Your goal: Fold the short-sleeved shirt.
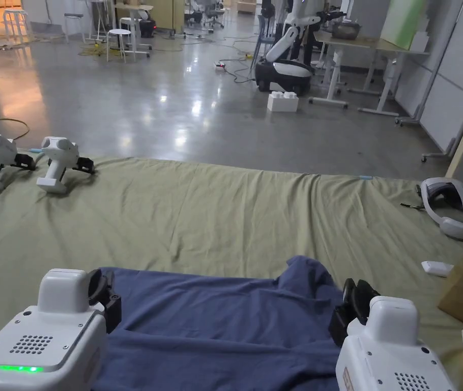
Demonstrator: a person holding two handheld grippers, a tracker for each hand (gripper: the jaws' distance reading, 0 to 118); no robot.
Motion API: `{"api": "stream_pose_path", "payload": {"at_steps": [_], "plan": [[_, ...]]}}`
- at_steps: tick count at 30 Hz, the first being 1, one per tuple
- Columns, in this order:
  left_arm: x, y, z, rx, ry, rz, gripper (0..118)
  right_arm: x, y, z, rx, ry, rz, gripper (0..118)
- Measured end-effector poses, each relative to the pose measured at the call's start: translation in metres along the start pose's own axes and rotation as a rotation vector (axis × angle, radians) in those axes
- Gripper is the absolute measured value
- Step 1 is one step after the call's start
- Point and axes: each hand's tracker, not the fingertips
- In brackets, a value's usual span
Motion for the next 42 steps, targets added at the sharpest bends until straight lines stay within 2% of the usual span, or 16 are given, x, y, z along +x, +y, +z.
{"api": "stream_pose_path", "payload": {"at_steps": [2,3,7,10,14,15,24,26,27,29,30,34,37,39,40,42], "plan": [[-0.015,-0.001,-0.01,0.007,-0.016,0.004,3,0.0,0.0,0.003,-0.008,0.029,-0.011,9],[-0.006,0.002,0.008,0.014,-0.005,-0.008,2,-0.003,-0.001,0.005,-0.006,0.016,-0.001,8],[-0.006,-0.005,0.021,0.028,-0.019,-0.03,1,-0.007,-0.004,0.019,0.067,-0.027,0.082,7],[-0.018,-0.008,0.015,0.009,-0.019,-0.04,1,-0.006,-0.003,0.021,0.05,-0.018,0.084,7],[-0.056,-0.022,-0.007,-0.143,-0.021,0.015,1,0.001,-0.002,0.023,0.023,-0.019,0.064,7],[-0.06,-0.027,0.007,-0.205,-0.033,0.041,2,0.003,-0.003,0.022,0.018,-0.017,0.063,7],[-0.127,-0.073,-0.056,-0.619,0.004,0.179,2,0.008,-0.017,0.011,-0.077,-0.001,0.065,7],[-0.135,-0.081,-0.07,-0.673,0.019,0.188,8,0.008,-0.02,0.008,-0.111,0.022,0.068,7],[-0.139,-0.084,-0.072,-0.698,0.02,0.196,17,0.008,-0.022,0.008,-0.116,0.025,0.07,7],[-0.145,-0.091,-0.084,-0.749,-0.015,0.248,62,0.006,-0.026,0.006,-0.135,0.028,0.084,7],[-0.147,-0.097,-0.089,-0.788,-0.023,0.28,72,0.006,-0.028,0.006,-0.141,0.029,0.089,7],[-0.14,-0.118,-0.105,-0.866,-0.003,0.266,72,0.005,-0.033,0.004,-0.166,0.03,0.098,7],[-0.131,-0.13,-0.108,-0.942,0.045,0.174,72,0.006,-0.036,0.002,-0.185,0.028,0.106,7],[-0.119,-0.125,-0.099,-0.903,0.081,0.121,72,0.007,-0.037,0.003,-0.197,0.026,0.116,7],[-0.113,-0.124,-0.098,-0.902,0.1,0.105,70,0.008,-0.038,0.002,-0.201,0.024,0.118,7],[-0.102,-0.126,-0.097,-0.879,0.12,0.038,60,0.011,-0.04,0.002,-0.215,0.02,0.114,7]]}}
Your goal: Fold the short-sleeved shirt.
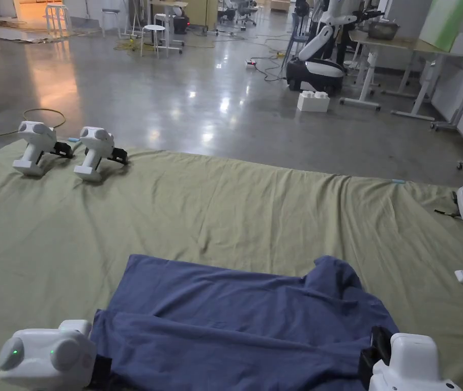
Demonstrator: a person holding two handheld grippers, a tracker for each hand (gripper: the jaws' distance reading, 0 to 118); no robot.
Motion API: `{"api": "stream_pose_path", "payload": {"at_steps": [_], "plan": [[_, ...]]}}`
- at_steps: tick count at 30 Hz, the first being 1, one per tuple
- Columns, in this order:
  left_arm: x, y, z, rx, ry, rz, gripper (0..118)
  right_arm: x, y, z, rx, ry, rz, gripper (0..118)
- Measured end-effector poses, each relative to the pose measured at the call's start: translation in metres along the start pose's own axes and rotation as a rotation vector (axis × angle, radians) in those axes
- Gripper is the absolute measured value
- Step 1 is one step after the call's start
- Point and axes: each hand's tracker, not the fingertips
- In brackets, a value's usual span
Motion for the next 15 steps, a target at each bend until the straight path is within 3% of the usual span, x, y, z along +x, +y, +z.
{"api": "stream_pose_path", "payload": {"at_steps": [1,4,5,8,12,14,15], "plan": [[0.004,0.0,-0.001,0.002,0.0,-0.012,43,0.002,-0.001,-0.001,-0.006,0.0,-0.005,7],[0.015,-0.004,0.003,0.019,0.002,-0.043,28,0.009,-0.006,-0.003,-0.025,-0.011,-0.019,7],[0.015,-0.003,0.0,0.021,-0.017,-0.054,18,0.013,-0.008,-0.004,-0.035,-0.018,-0.024,7],[0.01,-0.003,0.003,0.006,-0.038,-0.083,11,0.033,-0.011,-0.008,-0.082,-0.049,-0.06,9],[-0.005,-0.002,0.013,0.033,-0.033,-0.069,10,0.07,-0.023,-0.019,-0.188,-0.088,-0.07,37],[-0.011,-0.001,0.019,0.048,-0.065,-0.043,10,0.087,-0.029,-0.031,-0.292,-0.093,-0.059,59],[-0.014,-0.001,0.021,0.053,-0.074,-0.037,10,0.095,-0.033,-0.038,-0.342,-0.089,-0.064,63]]}}
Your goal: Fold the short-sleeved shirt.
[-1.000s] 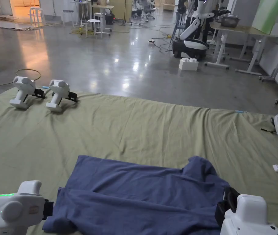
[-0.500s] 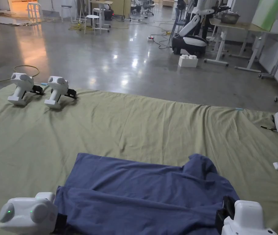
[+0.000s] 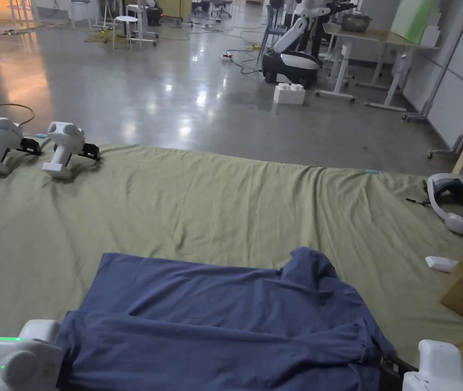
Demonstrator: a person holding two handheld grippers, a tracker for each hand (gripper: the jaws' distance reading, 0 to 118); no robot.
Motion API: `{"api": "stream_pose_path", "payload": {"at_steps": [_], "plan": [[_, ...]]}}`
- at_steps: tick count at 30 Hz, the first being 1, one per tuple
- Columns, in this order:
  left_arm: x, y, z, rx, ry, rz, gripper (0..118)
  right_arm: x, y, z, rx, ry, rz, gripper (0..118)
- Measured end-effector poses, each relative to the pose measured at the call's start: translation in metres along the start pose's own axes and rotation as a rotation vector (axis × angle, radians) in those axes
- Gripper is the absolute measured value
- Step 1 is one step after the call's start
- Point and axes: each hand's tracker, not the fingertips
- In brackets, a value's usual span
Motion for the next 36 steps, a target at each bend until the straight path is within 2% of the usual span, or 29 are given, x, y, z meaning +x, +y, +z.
{"api": "stream_pose_path", "payload": {"at_steps": [4,10,15,17,18,19,21,22,23,24,27,31,36], "plan": [[0.001,-0.001,0.006,0.023,0.007,-0.008,10,0.017,-0.004,-0.03,-0.135,0.024,0.007,75],[0.004,-0.002,0.007,0.035,0.017,-0.015,10,0.013,-0.002,-0.075,-0.298,0.129,-0.02,77],[0.005,-0.002,0.003,0.027,0.024,-0.01,10,0.003,-0.01,-0.122,-0.463,0.111,0.007,74],[0.005,-0.003,0.002,0.026,0.024,-0.005,10,-0.002,-0.017,-0.125,-0.465,0.112,0.012,71],[0.007,-0.004,0.002,0.024,0.026,-0.005,10,-0.005,-0.018,-0.117,-0.401,0.091,0.05,68],[0.007,-0.004,0.002,0.023,0.026,-0.005,10,-0.008,-0.018,-0.115,-0.397,0.118,0.081,65],[0.007,-0.006,0.002,0.031,0.024,-0.003,10,-0.015,-0.022,-0.108,-0.384,0.182,0.077,34],[0.008,-0.008,0.002,0.038,0.018,-0.016,10,-0.019,-0.023,-0.107,-0.386,0.169,0.079,18],[0.01,-0.009,0.003,0.056,0.019,-0.043,10,-0.022,-0.023,-0.107,-0.377,0.149,0.092,14],[0.012,-0.01,0.003,0.064,0.031,-0.072,10,-0.025,-0.024,-0.105,-0.355,0.134,0.102,12],[0.011,-0.01,0.009,0.059,0.015,-0.051,10,-0.024,-0.025,-0.098,-0.332,0.127,0.097,10],[0.006,-0.005,0.024,0.105,0.003,-0.029,10,-0.013,-0.011,-0.076,-0.283,0.131,0.047,9],[0.005,0.006,0.053,0.17,-0.021,-0.049,10,-0.006,0.018,-0.038,-0.224,0.147,0.064,9]]}}
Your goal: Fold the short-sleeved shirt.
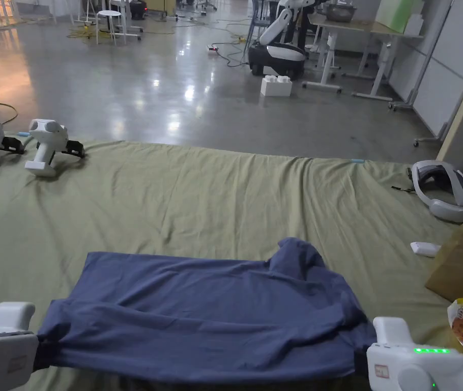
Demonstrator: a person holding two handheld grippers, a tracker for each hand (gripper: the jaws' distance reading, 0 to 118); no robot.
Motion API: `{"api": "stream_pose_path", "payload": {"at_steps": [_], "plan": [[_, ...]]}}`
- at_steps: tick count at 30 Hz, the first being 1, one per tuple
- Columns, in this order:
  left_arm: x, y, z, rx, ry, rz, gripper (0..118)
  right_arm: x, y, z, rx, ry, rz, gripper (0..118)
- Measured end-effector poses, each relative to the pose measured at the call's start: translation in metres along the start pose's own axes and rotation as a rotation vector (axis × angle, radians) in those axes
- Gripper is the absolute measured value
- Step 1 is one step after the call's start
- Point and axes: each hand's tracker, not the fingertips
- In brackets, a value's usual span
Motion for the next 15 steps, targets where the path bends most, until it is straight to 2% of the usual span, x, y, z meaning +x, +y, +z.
{"api": "stream_pose_path", "payload": {"at_steps": [8,12,15], "plan": [[-0.017,-0.017,0.04,0.034,-0.012,0.032,10,-0.007,-0.007,0.061,0.045,-0.01,0.054,9],[-0.024,-0.054,0.052,0.021,-0.021,0.056,10,-0.01,-0.048,0.064,-0.032,-0.03,0.099,9],[-0.024,-0.083,0.05,-0.032,-0.014,0.049,10,-0.011,-0.081,0.054,-0.123,-0.036,0.101,9]]}}
